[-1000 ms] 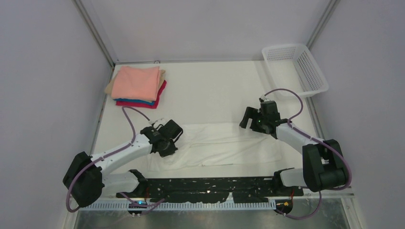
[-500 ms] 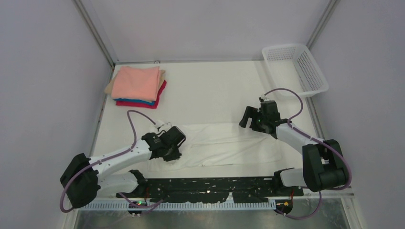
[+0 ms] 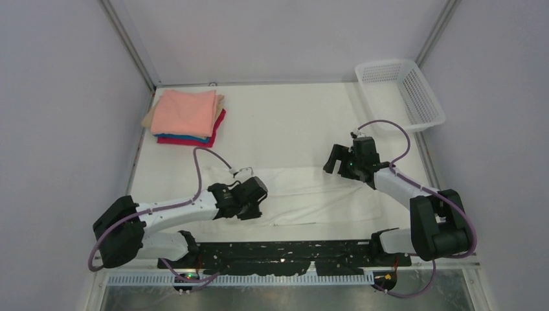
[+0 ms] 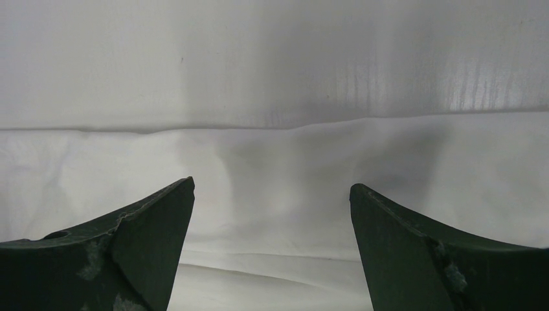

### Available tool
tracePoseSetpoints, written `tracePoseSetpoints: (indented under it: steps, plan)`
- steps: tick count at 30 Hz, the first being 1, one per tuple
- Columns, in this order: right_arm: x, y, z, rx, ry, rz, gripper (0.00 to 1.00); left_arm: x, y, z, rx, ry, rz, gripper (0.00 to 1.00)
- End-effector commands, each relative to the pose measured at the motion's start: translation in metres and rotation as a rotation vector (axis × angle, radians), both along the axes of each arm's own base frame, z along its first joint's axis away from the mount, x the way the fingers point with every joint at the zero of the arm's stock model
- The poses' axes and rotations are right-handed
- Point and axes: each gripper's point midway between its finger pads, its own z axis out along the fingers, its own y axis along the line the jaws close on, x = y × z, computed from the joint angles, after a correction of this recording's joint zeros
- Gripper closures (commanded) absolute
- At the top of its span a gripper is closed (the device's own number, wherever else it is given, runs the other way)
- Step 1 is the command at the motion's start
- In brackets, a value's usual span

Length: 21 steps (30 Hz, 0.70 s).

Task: Fold and stack the t-shirts
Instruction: Fold the other side of the tshirt into a rectangle

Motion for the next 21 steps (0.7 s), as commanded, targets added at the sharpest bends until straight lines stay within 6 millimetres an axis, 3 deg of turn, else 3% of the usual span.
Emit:
tracePoseSetpoints:
  steps: [1,7,10,11,13,15,17,21]
  plan:
    - [0.005,0.002,0.012,0.015,-0.057,-0.001,0.05,0.014,-0.032,0.010,-0.063,-0.042,-0.044,0.78]
    - [0.005,0.001,0.014,0.011,-0.064,-0.003,0.05,0.026,-0.067,0.014,-0.115,-0.064,-0.110,0.78]
    - [0.004,0.002,0.013,0.012,-0.064,-0.001,0.05,0.025,-0.075,0.013,-0.091,-0.035,-0.144,0.75]
    - [0.005,0.001,0.014,0.009,-0.066,-0.002,0.05,0.023,-0.074,0.013,-0.083,-0.027,-0.154,0.70]
    - [0.005,0.000,0.015,0.008,-0.069,-0.005,0.05,0.019,-0.066,0.016,-0.067,-0.035,-0.163,0.51]
    - [0.005,0.000,0.015,0.007,-0.069,-0.005,0.05,0.015,-0.054,0.027,-0.063,-0.075,-0.185,0.42]
    - [0.005,0.000,0.015,0.008,-0.069,-0.004,0.05,0.013,-0.044,0.049,-0.079,-0.151,-0.223,0.33]
    - [0.004,0.001,0.015,0.007,-0.068,-0.001,0.05,0.022,-0.010,0.095,-0.120,-0.357,-0.192,0.01]
